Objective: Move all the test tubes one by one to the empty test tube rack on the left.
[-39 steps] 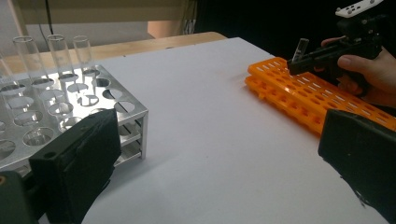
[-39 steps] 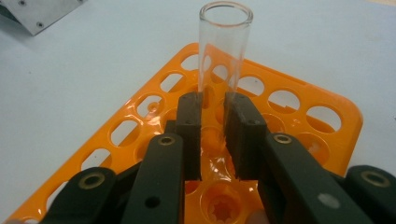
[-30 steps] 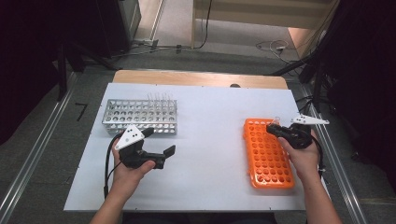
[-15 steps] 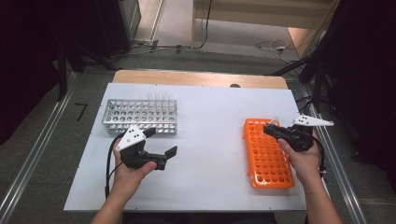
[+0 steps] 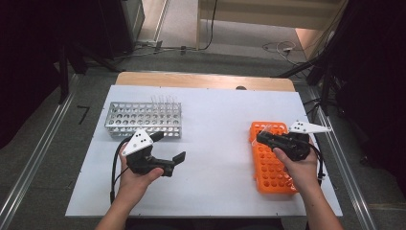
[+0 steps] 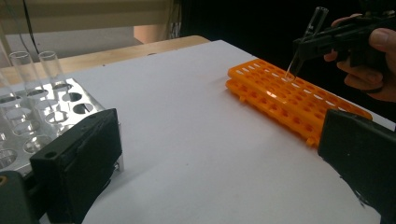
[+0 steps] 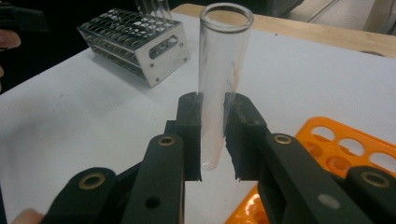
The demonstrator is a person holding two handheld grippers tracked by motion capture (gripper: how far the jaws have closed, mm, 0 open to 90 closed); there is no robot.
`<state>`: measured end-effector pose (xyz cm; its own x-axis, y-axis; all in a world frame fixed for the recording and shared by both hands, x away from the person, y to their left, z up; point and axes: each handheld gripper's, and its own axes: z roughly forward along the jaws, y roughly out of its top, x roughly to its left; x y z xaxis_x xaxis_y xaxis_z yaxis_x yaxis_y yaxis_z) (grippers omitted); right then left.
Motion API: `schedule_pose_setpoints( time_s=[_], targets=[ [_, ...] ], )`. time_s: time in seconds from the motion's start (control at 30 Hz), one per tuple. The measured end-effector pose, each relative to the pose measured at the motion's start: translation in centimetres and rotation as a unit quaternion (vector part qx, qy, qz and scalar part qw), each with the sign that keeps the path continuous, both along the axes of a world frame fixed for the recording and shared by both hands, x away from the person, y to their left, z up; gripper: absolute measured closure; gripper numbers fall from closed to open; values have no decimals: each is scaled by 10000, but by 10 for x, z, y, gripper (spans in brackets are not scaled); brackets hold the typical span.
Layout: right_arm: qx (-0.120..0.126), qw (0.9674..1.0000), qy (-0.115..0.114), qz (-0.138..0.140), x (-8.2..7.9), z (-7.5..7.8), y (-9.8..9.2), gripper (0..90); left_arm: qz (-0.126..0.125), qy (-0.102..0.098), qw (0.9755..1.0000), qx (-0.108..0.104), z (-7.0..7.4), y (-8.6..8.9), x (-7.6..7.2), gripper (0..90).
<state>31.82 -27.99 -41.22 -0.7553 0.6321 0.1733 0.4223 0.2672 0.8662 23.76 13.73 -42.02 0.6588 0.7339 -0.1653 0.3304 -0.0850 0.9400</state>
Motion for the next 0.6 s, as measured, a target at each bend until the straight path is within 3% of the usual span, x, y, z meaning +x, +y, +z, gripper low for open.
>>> schedule_pose_setpoints(
  time_s=[0.6],
  targets=[
    [-40, 9973, -35, 736, -24, 4, 50, 741, -285, -3, 9996, 11, 4, -21, -3, 2]
  ],
)
